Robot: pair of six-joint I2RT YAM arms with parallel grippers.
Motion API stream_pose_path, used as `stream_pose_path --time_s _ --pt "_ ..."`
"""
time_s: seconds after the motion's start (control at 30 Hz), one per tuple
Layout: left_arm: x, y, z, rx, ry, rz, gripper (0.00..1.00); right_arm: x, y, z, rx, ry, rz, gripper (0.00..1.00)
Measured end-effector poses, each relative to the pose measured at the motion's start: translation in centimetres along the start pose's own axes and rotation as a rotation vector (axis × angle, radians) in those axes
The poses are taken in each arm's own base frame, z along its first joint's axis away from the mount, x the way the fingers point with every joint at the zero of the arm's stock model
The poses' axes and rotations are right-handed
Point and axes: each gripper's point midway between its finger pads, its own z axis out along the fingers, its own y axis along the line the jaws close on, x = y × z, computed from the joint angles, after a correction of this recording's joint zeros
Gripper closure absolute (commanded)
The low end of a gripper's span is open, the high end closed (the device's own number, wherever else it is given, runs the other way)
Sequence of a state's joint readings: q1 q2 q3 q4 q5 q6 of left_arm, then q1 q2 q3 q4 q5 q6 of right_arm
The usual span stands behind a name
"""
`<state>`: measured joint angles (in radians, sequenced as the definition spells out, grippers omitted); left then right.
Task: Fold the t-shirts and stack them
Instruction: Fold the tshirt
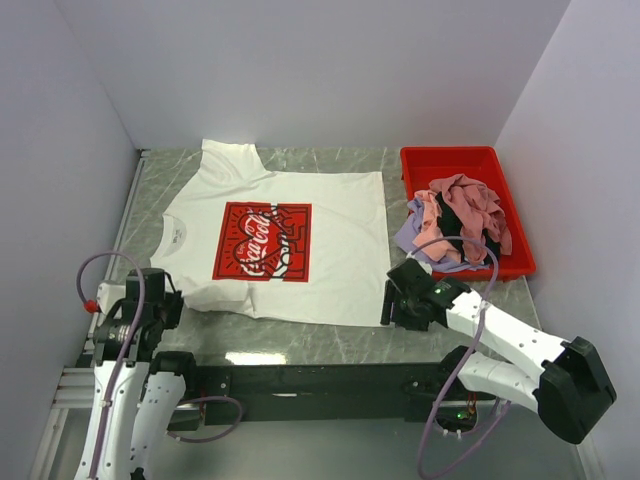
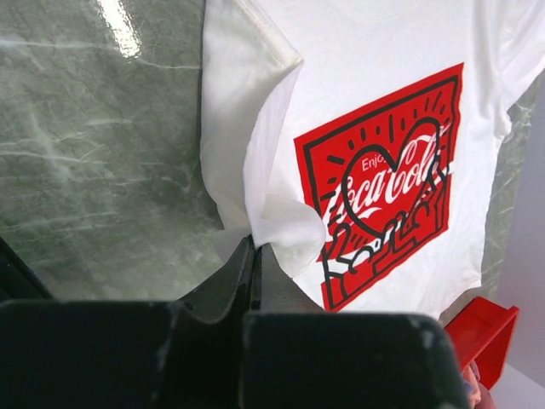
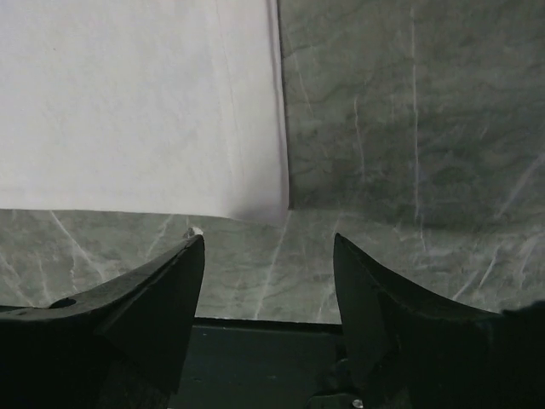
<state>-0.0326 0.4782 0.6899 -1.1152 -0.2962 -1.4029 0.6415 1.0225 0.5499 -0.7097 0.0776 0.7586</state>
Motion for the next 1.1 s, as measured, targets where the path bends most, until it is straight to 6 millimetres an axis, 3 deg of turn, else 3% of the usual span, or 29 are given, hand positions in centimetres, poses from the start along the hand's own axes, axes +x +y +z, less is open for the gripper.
stream_pose_path --time_s 0.17,0.47,0.7,1.1 --pt "-0.7 -0.4 -1.5 0.038 -0.015 -0.015 0.99 0.5 -0.4 0.0 0.012 0.010 0.030 0.33" --pt "-3.2 -0.7 -6.0 0.147 -0.090 -0.108 0.99 1.0 -0.9 0.7 0.024 0.014 0.053 0.36" --pt "-3.3 0.7 -6.7 0.165 -0.096 -0.164 0.99 0.5 -0.3 1.2 0.011 0.000 0.054 0.38" --pt "-2.9 1.8 -6.1 0.150 -0.093 -0.183 0.99 0.8 0.0 2.0 0.001 0.015 0.063 0.48"
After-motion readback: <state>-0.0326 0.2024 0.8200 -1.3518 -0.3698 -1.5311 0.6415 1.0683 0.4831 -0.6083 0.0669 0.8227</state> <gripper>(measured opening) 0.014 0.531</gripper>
